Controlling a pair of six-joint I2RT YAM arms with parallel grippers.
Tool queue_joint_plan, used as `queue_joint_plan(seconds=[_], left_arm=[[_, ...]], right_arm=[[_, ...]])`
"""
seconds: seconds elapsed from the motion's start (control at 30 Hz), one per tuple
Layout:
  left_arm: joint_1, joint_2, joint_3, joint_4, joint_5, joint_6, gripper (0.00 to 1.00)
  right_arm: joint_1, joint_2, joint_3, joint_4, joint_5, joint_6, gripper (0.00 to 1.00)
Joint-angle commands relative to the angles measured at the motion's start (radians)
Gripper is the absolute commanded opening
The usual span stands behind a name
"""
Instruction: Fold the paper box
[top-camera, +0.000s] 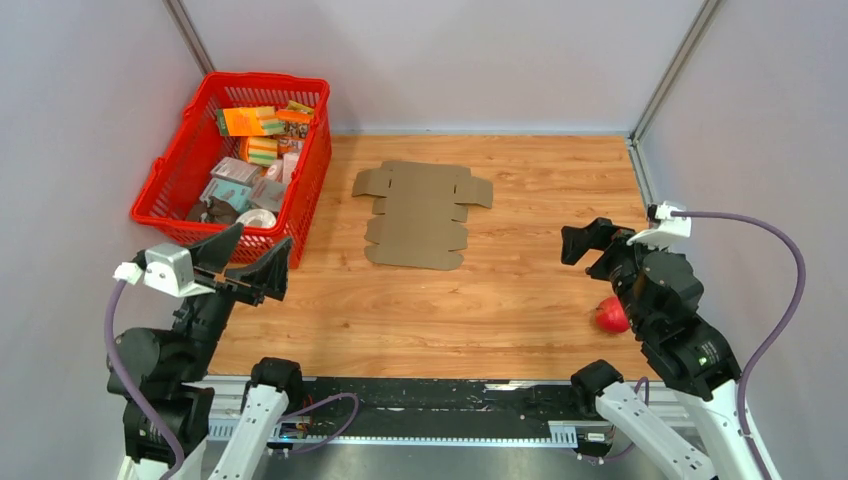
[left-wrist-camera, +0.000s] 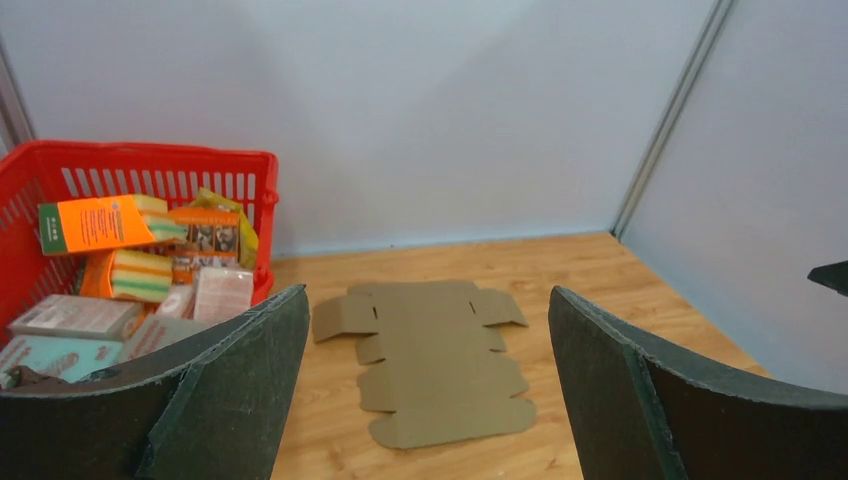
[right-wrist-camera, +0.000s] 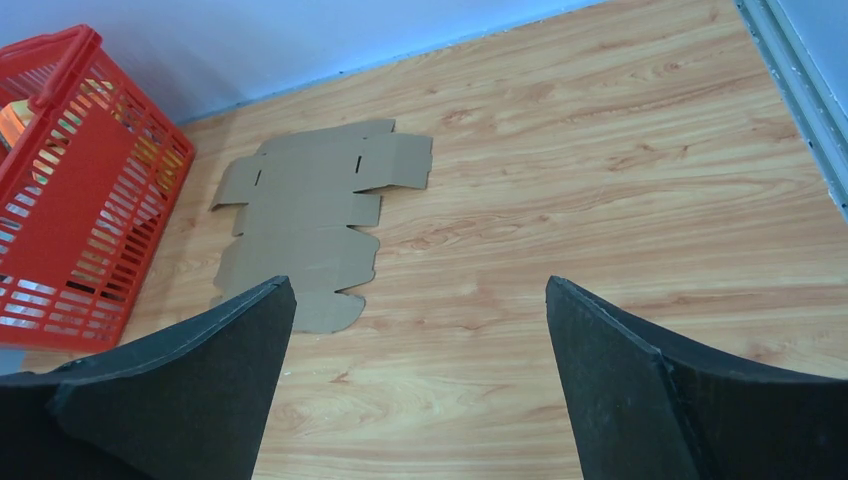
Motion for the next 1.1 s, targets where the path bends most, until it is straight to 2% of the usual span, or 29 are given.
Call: queue_joint_plan(seconds=[0.0,0.27,0.37,0.43,0.5,0.57,0.8,0.93,1.07], left_arm=[[-0.005,0.074,0.076,-0.079,0.037,0.027,0.96],[-0.005,0.194,0.214,-0.295,0.018,-0.048,0.96],[-0.005,0.244,0.221,-0.305,0.084,-0.116,0.94],[-0.005,0.284,0.219,-0.295,0.188,-0.149,0.92],[-0.005,0.368,0.218,-0.271,0.309,-0.203,0.91],[-0.011,0.440,0.227,-0.272,0.339,-0.240,0.91],[-0.226,0.547,0.244,-0.280,0.184,-0.193,0.91],[-0.337,0.594,0.199,-0.199,0.097,-0.164,0.88],[-0.382,0.646,0.179,-0.154,0.023,-0.114,0.84]], right_arm=[[-0.005,0.070,0.049,-0.006,0.003,0.018,1.00],[-0.004,0.198,0.020,0.064,-0.207,0.069,1.00],[-0.005,0.245,-0.002,0.099,-0.308,0.066,1.00],[-0.007,0.273,-0.023,0.191,-0.463,0.054,1.00],[-0.008,0.334,-0.043,0.245,-0.532,0.078,1.00],[-0.018,0.417,-0.034,0.280,-0.568,0.098,1.00],[-0.096,0.583,-0.039,0.409,-0.718,0.188,1.00],[-0.134,0.667,-0.054,0.498,-0.767,0.262,1.00],[-0.192,0.799,-0.054,0.632,-0.790,0.371,1.00]])
